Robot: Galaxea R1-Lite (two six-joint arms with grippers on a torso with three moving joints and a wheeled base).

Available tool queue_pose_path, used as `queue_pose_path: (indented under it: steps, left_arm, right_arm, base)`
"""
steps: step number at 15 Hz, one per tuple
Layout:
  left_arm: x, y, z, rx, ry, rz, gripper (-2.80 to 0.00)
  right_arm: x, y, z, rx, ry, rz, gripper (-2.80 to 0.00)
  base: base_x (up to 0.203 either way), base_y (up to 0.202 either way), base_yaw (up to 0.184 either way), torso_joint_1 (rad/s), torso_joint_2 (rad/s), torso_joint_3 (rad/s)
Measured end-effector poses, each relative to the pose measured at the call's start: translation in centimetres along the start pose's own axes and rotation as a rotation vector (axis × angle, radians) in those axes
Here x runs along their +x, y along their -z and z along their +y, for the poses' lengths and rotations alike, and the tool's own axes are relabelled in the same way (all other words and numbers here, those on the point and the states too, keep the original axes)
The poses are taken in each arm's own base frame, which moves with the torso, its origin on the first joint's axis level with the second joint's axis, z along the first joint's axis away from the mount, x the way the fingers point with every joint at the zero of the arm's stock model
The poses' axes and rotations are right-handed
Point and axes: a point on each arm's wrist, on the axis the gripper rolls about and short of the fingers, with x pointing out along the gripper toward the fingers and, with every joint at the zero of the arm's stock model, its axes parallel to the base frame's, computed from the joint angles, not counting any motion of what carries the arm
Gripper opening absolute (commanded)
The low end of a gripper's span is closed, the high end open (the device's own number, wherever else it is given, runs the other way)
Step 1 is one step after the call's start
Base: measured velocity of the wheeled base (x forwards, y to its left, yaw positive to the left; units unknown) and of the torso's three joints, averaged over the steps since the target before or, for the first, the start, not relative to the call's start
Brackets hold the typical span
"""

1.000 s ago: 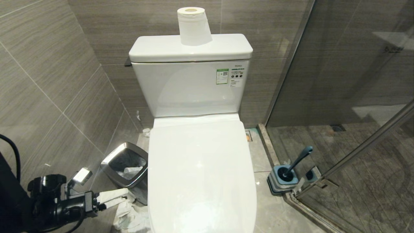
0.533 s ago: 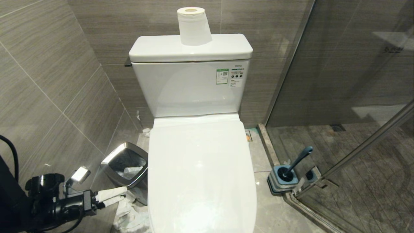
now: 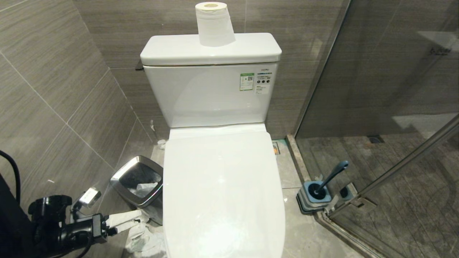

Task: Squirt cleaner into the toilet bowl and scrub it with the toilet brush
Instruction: Use the left hand to lift the toilet lid slightly

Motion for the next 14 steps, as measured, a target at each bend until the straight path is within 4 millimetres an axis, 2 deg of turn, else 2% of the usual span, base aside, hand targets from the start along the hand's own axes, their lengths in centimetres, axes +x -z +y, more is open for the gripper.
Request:
queue_pose_path:
  steps: [9, 14]
  left_arm:
    - [3.1, 1.8, -1.4, 0.002, 0.048, 0.121, 0.00]
    - [4.0, 2.2, -1.6, 0.002, 0.058, 0.155, 0.00]
  right_arm:
    - [0.0, 0.0, 0.0, 0.000, 0.000, 0.000, -2.80]
    - [0.0, 0.0, 0.0, 0.000, 0.000, 0.000, -2.80]
  base:
    - [0.000, 0.000, 0.000, 0.000, 0.00, 0.000]
    - [0.000, 0.000, 0.000, 0.000, 0.00, 0.000]
